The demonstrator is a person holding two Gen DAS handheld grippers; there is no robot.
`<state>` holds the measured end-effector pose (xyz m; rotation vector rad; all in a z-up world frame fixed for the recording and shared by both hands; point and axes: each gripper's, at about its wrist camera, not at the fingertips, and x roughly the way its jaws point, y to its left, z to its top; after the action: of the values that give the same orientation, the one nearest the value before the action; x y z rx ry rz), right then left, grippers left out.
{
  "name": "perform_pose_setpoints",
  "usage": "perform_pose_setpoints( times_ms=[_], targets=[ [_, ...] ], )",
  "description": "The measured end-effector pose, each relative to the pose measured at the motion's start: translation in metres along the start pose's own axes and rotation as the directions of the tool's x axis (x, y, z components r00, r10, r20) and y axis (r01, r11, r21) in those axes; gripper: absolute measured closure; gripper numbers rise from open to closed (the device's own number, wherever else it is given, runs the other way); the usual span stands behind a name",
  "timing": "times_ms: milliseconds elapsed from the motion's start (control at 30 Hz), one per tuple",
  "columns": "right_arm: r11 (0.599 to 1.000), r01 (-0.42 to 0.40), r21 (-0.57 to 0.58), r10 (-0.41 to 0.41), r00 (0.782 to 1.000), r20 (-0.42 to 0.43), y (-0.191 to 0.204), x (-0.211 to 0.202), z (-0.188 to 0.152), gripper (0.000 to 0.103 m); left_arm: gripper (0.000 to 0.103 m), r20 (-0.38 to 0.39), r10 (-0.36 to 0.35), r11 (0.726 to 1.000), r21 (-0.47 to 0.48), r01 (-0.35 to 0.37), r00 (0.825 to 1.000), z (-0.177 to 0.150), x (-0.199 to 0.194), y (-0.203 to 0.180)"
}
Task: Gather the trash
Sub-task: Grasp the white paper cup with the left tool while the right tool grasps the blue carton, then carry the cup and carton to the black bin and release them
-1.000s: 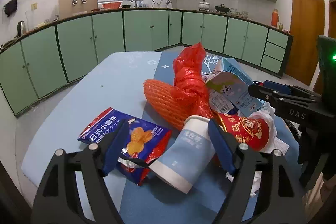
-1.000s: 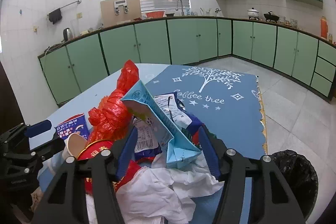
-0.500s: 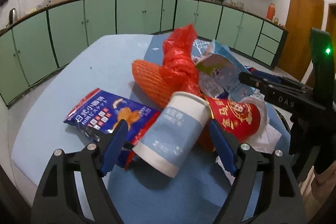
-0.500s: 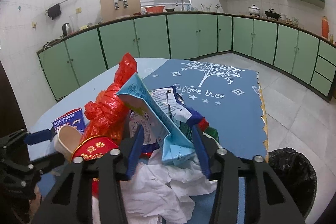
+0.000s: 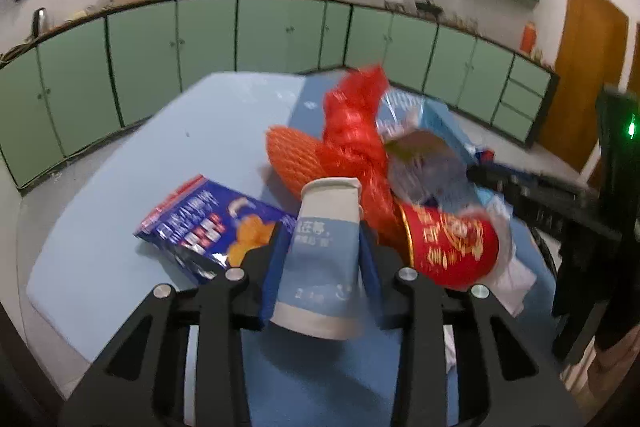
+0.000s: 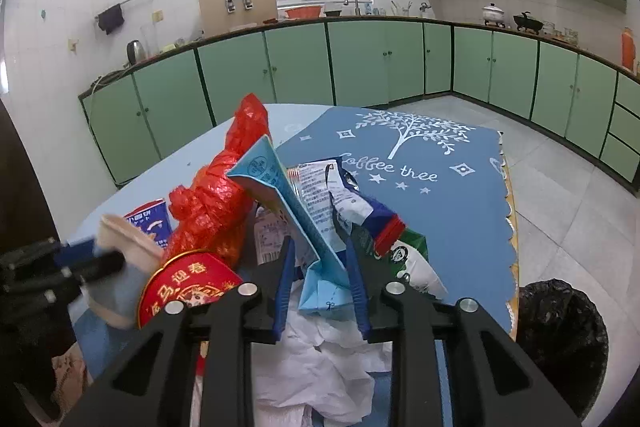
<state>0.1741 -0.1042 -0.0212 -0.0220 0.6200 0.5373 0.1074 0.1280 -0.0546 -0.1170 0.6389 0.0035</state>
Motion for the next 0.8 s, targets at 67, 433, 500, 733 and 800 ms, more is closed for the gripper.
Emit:
perform_pose_setpoints(
  times_ms=[67, 433, 500, 733, 800],
  targets=[
    [1.0, -0.001, 0.0, 0.001, 1.0, 0.003, 0.0, -0.001, 0.001, 0.091, 0.07, 0.028, 0.013, 1.0, 0.002, -0.013, 1.0, 0.003, -0.004, -0.001],
    [0.999, -0.011, -0.036, 0.01, 1.0, -0.018, 0.005, -0.001, 0.0, 0.097, 0.071, 0.109, 0.044, 0.999, 0.001, -0.044, 0.993, 0.017, -0.01, -0.012],
    [0.999, -0.014, -0.039, 0.013, 1.0, -0.015, 0.006, -0.002, 0.0, 0.097, 0.071, 0.127, 0.052, 0.999, -0.009, -0.051, 0.991, 0.018, -0.014, -0.012],
    [0.998, -0.02, -0.055, 0.023, 0.998, 0.058, 0.009, -0.026, 0.01, 0.101, 0.071, 0.236, 0.065, 0.998, -0.018, -0.063, 0.969, 0.027, -0.042, -0.012],
    [0.999, -0.027, -0.047, 0.031, 0.996, 0.084, 0.007, -0.036, 0.015, 0.101, 0.071, 0.259, 0.055, 0.998, -0.016, -0.053, 0.964, 0.031, -0.049, -0.015]
  ],
)
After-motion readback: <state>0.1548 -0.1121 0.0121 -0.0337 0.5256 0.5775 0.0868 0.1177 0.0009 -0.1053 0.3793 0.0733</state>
